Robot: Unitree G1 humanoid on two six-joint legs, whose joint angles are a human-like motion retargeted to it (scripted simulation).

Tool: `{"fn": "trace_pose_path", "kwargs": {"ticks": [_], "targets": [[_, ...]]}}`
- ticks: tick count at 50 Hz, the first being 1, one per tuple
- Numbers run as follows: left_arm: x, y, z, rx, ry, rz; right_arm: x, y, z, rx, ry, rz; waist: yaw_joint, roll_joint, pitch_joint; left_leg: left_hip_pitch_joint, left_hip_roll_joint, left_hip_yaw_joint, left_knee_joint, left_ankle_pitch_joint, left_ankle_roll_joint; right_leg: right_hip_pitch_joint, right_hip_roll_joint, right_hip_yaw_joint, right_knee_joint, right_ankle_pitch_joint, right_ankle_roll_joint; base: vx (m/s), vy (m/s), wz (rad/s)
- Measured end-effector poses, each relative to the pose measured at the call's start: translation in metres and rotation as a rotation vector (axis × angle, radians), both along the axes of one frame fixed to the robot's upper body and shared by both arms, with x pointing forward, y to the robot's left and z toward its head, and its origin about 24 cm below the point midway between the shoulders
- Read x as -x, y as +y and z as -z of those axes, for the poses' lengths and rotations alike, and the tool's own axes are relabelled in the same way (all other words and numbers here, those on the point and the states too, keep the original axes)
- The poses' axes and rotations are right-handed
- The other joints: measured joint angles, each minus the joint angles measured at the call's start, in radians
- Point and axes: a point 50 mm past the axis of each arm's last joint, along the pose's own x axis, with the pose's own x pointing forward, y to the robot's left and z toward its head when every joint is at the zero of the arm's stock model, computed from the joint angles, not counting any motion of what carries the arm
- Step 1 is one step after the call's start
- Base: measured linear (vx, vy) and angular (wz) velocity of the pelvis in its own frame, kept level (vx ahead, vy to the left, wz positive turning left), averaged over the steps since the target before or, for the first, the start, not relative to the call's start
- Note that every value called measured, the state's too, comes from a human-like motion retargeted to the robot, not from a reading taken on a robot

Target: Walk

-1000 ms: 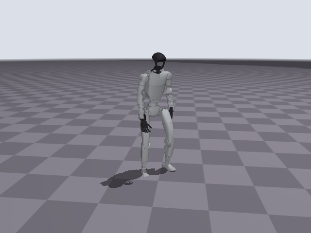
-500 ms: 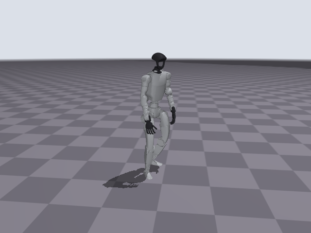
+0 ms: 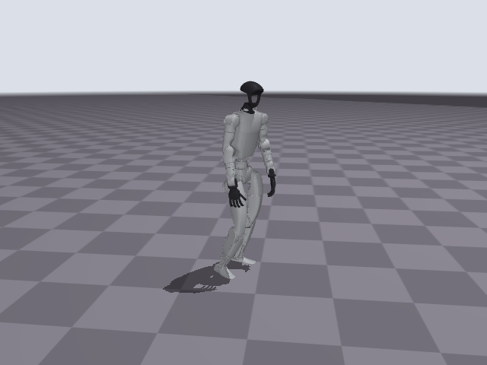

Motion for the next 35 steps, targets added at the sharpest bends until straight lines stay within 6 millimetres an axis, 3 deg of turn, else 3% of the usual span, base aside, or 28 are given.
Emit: {"fn": "trace_pose_path", "kwargs": {"ticks": [2, 17, 35], "targets": [[-0.002, 0.002, -0.001, -0.004, -0.004, 0.004, 0.0, 0.001, 0.0, -0.002, 0.01, -0.009, 0.015, 0.016, 0.001, 0.025, 0.021, -0.001, -0.04, 0.019, -0.002, 0.059, 0.043, -0.01, -0.093, 0.024, -0.003, -0.02, -0.01, -0.21], [0.013, 0.009, 0.003, -0.023, 0.025, -0.001, 0.007, 0.018, 0.005, -0.014, 0.037, -0.075, 0.053, 0.015, -0.023, 0.054, 0.068, 0.028, -0.009, 0.018, -0.01, 0.217, 0.117, -0.005, -0.358, 0.1, 0.011, -0.01, -0.02, -0.1], [0.02, 0.02, 0.004, -0.038, 0.027, -0.089, 0.003, 0.032, 0.005, -0.035, 0.017, -0.111, 0.051, 0.014, -0.011, 0.082, 0.091, 0.029, 0.051, -0.002, -0.011, 0.273, 0.144, 0.033, -0.38, 0.102, -0.011, 0.0, 0.0, 0.0]]}}
